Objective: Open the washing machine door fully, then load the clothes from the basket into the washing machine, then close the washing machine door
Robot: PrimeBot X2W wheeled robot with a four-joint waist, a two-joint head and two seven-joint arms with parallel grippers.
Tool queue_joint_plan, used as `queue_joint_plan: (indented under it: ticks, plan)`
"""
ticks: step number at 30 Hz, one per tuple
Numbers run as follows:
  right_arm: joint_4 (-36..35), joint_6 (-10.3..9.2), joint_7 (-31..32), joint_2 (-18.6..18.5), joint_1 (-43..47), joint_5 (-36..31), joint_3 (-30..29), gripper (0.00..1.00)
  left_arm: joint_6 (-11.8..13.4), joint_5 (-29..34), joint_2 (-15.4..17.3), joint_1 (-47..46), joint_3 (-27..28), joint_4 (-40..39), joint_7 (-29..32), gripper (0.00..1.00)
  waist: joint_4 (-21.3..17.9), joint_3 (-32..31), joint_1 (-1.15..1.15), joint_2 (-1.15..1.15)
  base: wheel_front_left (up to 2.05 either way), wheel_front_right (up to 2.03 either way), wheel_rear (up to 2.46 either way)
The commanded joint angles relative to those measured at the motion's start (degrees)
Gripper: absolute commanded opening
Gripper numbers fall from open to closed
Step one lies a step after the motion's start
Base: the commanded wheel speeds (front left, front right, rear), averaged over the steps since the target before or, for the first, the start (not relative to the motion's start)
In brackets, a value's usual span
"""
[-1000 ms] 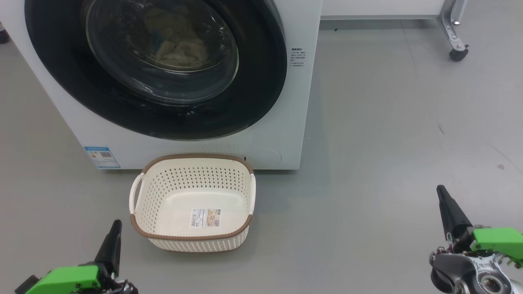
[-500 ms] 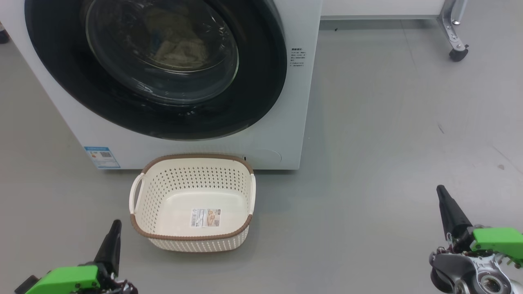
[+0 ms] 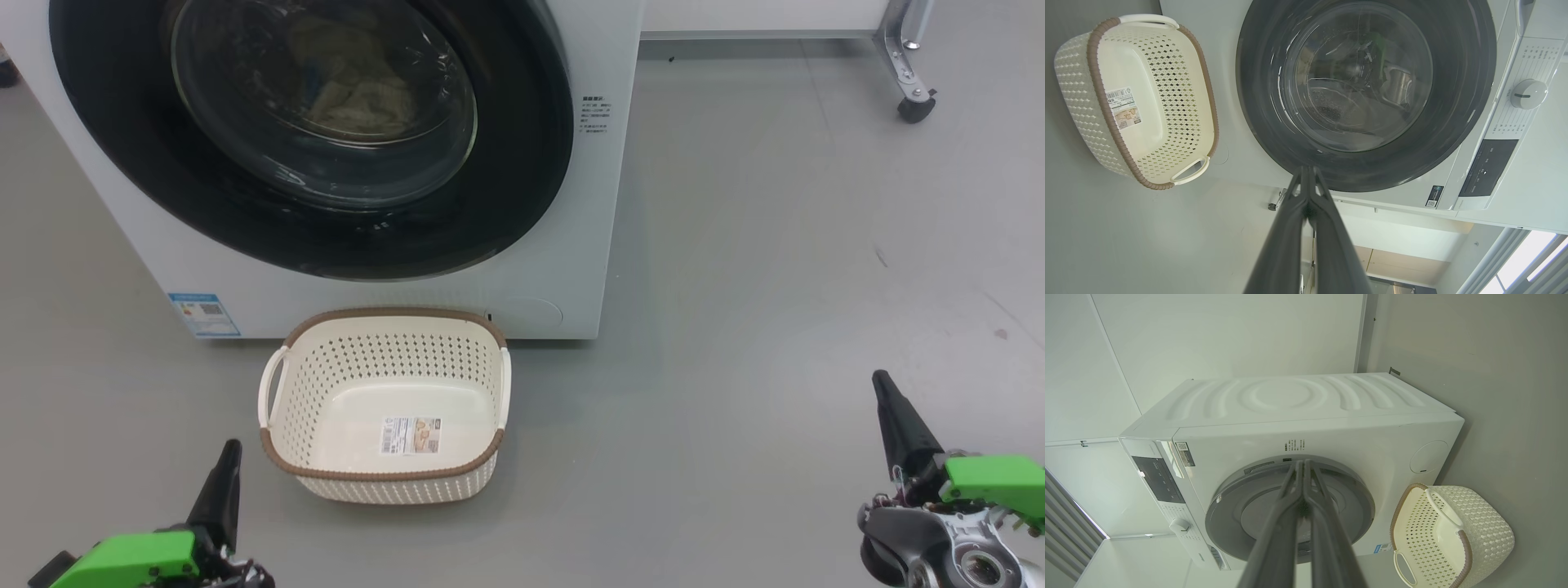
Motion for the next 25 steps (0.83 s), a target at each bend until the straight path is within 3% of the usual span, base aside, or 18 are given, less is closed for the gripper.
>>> queue_joint_plan:
  ticks: [1, 25]
  plan:
    - [-1.79, -0.05, 0.32, -1.31, -3.16, 0.41, 1.21, 0.00, -0.42, 0.06, 0.47, -2.92, 2.16, -1.57, 0.42, 0.00, 0.00, 0.00, 0.00, 0.00, 0.00, 0.00, 0.00]
    - [-1.79, -0.05, 0.32, -1.31, -3.16, 0.41, 1.21, 0.00, -0.42, 0.13, 0.42, -2.93, 2.24, -1.57, 0.48, 0.00, 0.00, 0.00, 0.00, 0.00, 0.00, 0.00, 0.00]
